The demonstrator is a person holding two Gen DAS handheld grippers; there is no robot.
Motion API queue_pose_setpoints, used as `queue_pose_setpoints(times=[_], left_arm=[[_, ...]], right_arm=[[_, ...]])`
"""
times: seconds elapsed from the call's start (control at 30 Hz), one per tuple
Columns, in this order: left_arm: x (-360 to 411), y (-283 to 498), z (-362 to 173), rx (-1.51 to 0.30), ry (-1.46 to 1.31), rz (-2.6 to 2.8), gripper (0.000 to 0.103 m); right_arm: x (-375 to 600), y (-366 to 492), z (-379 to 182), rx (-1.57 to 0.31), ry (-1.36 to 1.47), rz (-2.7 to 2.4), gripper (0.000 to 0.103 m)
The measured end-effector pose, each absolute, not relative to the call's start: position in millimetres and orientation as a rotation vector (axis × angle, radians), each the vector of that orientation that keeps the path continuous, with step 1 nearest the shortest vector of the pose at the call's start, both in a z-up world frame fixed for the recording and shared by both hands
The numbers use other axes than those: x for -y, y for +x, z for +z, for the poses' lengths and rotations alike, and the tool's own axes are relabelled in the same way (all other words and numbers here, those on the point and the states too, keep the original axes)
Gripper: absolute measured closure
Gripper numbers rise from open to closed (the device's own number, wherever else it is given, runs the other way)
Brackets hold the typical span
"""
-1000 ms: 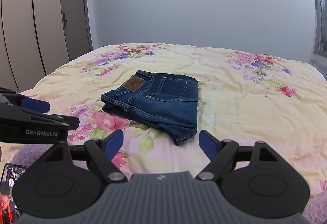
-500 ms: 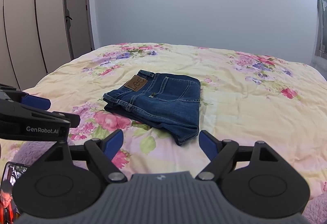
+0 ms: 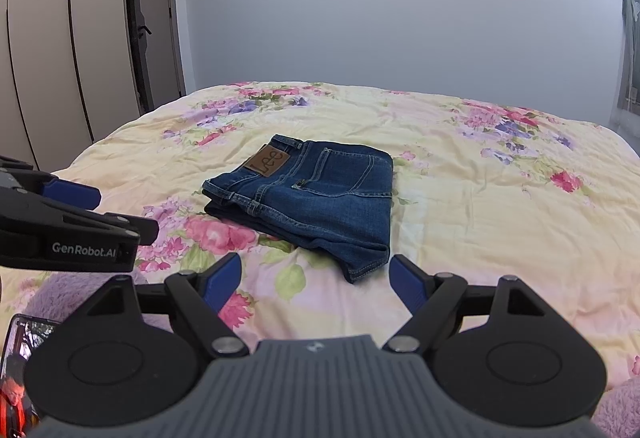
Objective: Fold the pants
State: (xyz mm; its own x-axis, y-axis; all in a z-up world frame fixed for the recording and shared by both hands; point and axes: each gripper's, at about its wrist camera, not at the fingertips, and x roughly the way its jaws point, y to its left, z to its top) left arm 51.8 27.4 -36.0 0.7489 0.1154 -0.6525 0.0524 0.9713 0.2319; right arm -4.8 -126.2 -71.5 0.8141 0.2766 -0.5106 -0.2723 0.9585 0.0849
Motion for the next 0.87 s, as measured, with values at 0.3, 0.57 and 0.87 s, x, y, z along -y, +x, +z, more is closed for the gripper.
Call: queue_pose_setpoints(times=[0.3, 0.57, 0.87], left_arm=[[-27.0, 51.9, -36.8, -0.723, 0.244, 0.027, 0.025], [-23.7, 50.8, -37.1, -0.712, 0.268, 0.016, 0.025], [-23.3, 49.8, -37.4, -0.71, 0.272, 0.003, 0.025]], right_arm=[[127.6, -4.7, -72.0, -0.557, 0.012, 0.294, 0.026], [128.8, -4.2, -72.8, -0.563, 0.012, 0.295, 0.026], [130.0, -4.2, -72.8, -0.564, 0.015, 0.296, 0.026]])
